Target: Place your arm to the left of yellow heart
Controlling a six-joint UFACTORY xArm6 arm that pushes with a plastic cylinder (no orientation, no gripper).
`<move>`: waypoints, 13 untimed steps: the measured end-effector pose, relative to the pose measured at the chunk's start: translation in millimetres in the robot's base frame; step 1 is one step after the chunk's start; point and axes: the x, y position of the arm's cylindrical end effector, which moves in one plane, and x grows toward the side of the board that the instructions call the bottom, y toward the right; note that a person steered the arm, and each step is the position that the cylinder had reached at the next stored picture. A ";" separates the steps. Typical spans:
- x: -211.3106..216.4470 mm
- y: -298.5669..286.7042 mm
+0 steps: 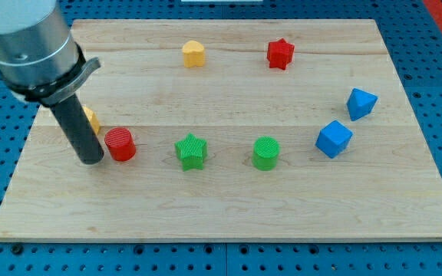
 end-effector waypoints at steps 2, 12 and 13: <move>-24.6 -12.8; -198.6 87.0; -207.1 76.2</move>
